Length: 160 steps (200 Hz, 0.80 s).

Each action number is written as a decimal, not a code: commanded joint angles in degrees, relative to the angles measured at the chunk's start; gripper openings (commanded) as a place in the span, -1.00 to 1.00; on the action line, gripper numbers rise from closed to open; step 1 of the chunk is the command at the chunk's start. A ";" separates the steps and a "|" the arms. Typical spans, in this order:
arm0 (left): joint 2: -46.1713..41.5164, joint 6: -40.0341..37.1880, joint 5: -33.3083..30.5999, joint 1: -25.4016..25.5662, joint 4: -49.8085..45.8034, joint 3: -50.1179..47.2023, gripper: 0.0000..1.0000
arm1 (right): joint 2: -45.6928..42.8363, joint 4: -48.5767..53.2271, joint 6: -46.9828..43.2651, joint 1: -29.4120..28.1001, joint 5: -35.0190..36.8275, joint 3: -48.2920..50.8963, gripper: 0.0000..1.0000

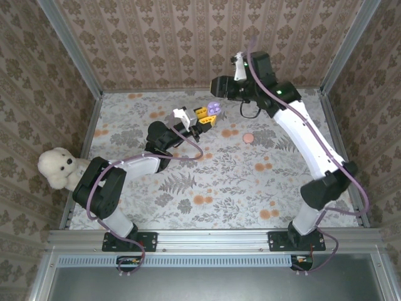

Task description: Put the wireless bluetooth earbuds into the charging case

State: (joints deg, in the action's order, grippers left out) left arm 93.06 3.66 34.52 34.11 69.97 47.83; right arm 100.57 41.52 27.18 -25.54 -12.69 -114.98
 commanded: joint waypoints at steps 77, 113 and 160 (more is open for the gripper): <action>2.65 4.56 -0.86 -0.38 3.13 1.48 -1.00 | -5.11 7.61 -4.04 -1.38 -1.36 10.50 -0.04; 3.56 6.20 -1.71 -0.63 3.33 1.91 -1.00 | -10.13 4.54 -1.60 0.39 -0.15 17.33 -0.05; 5.63 16.47 -7.15 -1.74 -2.70 2.61 -1.00 | -12.49 1.28 3.45 4.85 1.68 22.27 0.02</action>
State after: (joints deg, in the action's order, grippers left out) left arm 96.88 11.31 32.12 33.30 69.21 48.12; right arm 89.58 43.51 26.98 -23.16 -12.93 -95.44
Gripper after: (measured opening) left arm 0.202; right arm 0.503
